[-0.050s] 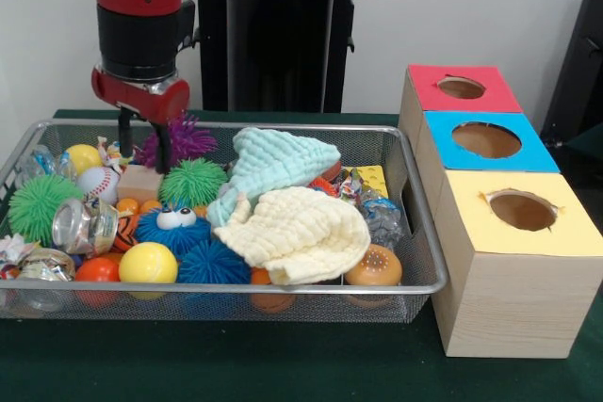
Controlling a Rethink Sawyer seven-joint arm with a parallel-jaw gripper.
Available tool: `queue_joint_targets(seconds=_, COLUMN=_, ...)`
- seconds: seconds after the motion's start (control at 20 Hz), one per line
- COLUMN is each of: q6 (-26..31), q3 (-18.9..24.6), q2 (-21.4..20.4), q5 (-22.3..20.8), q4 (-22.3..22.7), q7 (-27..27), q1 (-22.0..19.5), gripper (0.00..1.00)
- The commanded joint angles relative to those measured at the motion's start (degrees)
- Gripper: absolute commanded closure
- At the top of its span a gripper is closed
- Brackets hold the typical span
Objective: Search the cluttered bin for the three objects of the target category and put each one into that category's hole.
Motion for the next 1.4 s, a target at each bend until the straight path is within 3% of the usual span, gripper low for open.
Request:
queue_joint_targets(seconds=0.05, q6=-5.4, q3=4.0, q2=5.1, q5=-2.6, q4=-4.0, q7=2.4, q1=0.7, gripper=0.0)
queue_joint_targets(seconds=0.3, q6=-6.6, q3=4.2, q2=6.3, q5=-2.2, q4=-4.1, q7=2.7, q1=0.2, gripper=0.0)
queue_joint_targets(seconds=1.1, q6=-2.9, q3=9.9, q2=7.0, q5=0.2, q4=-5.7, q7=0.1, q1=-6.8, gripper=0.0)
queue_joint_targets(seconds=1.4, q6=-4.6, q3=10.7, q2=7.9, q5=-0.1, q4=-6.4, q7=1.1, q1=-7.9, gripper=0.0)
